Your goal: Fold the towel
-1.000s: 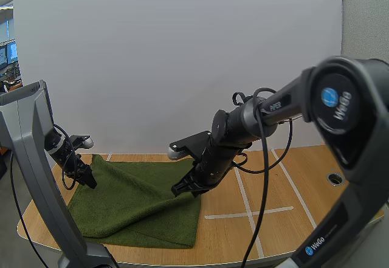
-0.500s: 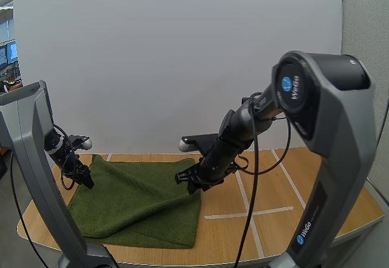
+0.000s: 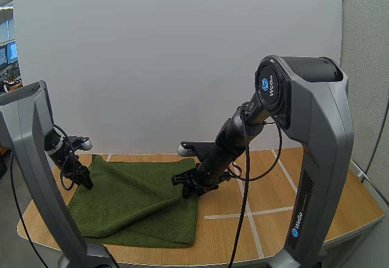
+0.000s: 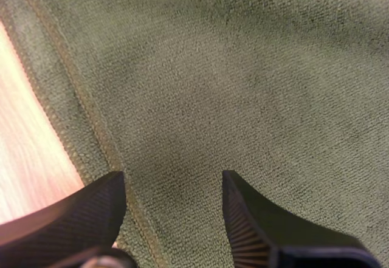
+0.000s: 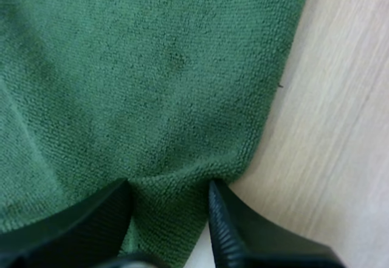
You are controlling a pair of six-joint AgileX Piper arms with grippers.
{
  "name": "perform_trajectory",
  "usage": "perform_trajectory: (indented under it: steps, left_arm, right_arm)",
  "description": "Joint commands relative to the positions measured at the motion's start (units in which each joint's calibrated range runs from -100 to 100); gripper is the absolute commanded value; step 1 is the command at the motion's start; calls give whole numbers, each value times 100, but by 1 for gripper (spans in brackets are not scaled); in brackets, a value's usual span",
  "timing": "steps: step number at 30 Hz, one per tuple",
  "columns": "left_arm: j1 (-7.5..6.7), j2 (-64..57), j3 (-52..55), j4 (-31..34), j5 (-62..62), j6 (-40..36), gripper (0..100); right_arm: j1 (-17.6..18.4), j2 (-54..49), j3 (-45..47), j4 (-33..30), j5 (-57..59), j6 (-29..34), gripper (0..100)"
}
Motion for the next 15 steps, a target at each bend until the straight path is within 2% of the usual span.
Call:
perform_trajectory:
  steps: [1,3,6,7,11,15]
  left_arm:
    - [2,-66,14,5,14,-55,77]
    - [2,-66,14,5,14,-55,77]
    - [2,-66,14,5,-21,-53,77]
    - [2,-66,14,5,-40,-53,77]
    - [2,-66,14,5,-40,-53,77]
    - [2,-66,14,5,-40,-53,77]
  right_arm:
    - [-21,124,55,56,335,-126,57]
    - [-21,124,55,56,335,-135,42]
    - [-29,113,55,-33,362,-135,7]
    - [-44,101,55,-90,390,-135,0]
    - [-209,-51,55,-256,624,-116,0]
    - [-557,-383,55,-281,1109,-152,0]
